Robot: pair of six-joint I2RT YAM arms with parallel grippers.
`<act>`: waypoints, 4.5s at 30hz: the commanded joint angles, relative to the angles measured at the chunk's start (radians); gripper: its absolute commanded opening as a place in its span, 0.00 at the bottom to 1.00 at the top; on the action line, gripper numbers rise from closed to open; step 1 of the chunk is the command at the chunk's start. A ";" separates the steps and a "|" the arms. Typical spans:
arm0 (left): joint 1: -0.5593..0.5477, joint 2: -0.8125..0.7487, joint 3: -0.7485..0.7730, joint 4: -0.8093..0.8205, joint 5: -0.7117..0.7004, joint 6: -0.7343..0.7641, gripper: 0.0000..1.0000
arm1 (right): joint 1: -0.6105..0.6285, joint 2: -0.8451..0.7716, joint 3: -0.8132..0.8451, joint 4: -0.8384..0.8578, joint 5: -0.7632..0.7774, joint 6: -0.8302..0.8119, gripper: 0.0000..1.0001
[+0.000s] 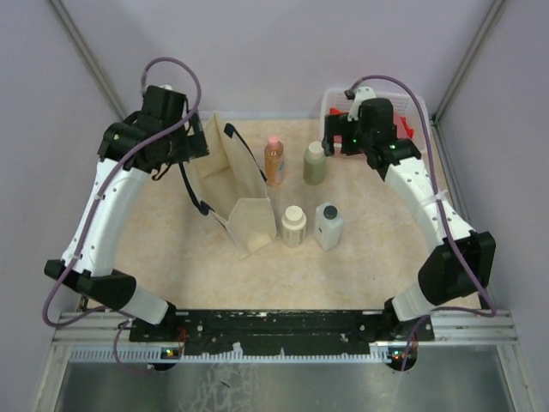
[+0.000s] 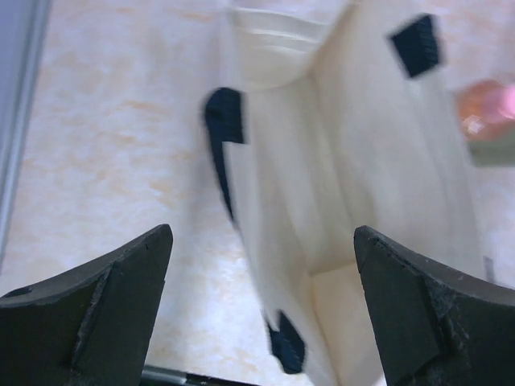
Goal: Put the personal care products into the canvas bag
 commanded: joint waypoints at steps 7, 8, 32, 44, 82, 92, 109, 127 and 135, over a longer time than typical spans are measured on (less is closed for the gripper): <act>0.206 -0.109 -0.187 0.012 0.014 0.036 1.00 | 0.035 0.128 0.182 -0.071 0.073 0.153 0.99; 0.213 -0.125 -0.233 0.050 0.044 0.031 1.00 | 0.041 0.139 0.183 -0.063 0.071 0.154 0.99; 0.221 -0.103 -0.579 0.468 0.300 0.058 0.98 | 0.090 0.270 0.185 0.005 0.115 0.076 0.99; 0.221 -0.031 -0.656 0.555 0.415 0.072 0.38 | 0.111 0.388 0.275 -0.034 0.136 0.031 0.99; 0.168 -0.091 -0.627 0.348 0.721 0.147 0.13 | 0.132 0.540 0.304 -0.050 0.140 0.003 0.97; 0.163 -0.080 -0.617 0.366 0.719 0.169 0.13 | 0.135 0.529 0.264 0.004 0.133 -0.026 0.62; 0.163 -0.036 -0.550 0.385 0.700 0.208 0.15 | 0.135 0.294 0.398 -0.135 0.243 -0.072 0.00; 0.163 -0.008 -0.602 0.484 0.741 0.200 0.12 | 0.221 0.220 0.833 -0.174 -0.251 0.077 0.00; 0.164 -0.018 -0.601 0.506 0.758 0.179 0.10 | 0.321 0.231 0.718 -0.110 -0.350 0.125 0.00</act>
